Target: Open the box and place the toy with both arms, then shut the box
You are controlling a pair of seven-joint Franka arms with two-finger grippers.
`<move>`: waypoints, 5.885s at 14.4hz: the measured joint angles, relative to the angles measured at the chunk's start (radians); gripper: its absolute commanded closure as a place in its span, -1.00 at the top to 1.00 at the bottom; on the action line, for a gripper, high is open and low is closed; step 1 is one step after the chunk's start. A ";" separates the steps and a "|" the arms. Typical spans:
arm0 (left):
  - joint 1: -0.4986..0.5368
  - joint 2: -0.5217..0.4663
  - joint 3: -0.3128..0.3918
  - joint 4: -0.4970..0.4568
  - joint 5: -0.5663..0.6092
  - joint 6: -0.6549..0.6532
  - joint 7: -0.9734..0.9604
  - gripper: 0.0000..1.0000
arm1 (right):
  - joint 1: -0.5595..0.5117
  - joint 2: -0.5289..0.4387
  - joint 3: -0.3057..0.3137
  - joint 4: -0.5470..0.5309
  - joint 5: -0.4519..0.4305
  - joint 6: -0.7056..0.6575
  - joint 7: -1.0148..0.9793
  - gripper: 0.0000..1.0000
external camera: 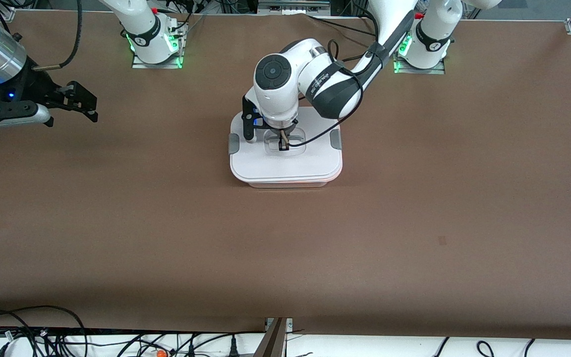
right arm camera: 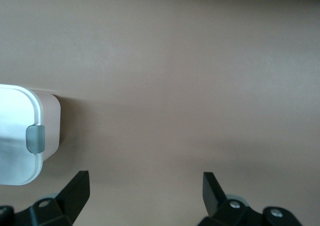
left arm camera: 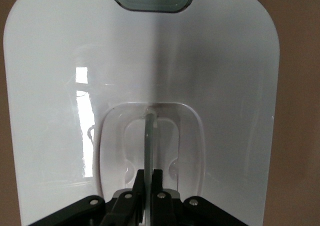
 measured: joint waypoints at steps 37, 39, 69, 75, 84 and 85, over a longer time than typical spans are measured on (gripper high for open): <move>0.023 0.015 0.006 0.037 0.000 0.015 -0.022 1.00 | -0.001 0.047 -0.001 0.057 -0.006 0.064 -0.001 1.00; 0.048 0.011 0.005 0.067 -0.007 0.014 -0.026 1.00 | -0.001 0.047 -0.001 0.057 -0.006 0.064 -0.001 1.00; 0.690 -0.507 0.212 -0.076 -0.047 -0.299 -0.600 1.00 | 0.013 0.070 0.001 0.056 -0.006 0.043 -0.001 1.00; 0.693 -0.522 0.214 -0.093 -0.047 -0.377 -0.606 1.00 | 0.015 0.070 0.002 0.058 -0.006 0.033 -0.002 1.00; 0.699 -0.492 0.216 -0.103 -0.047 -0.376 -0.606 1.00 | 0.015 0.069 0.002 0.062 -0.007 -0.011 -0.002 1.00; 0.699 -0.490 0.216 -0.103 -0.047 -0.376 -0.606 1.00 | 0.015 0.069 0.002 0.063 -0.007 -0.010 -0.002 1.00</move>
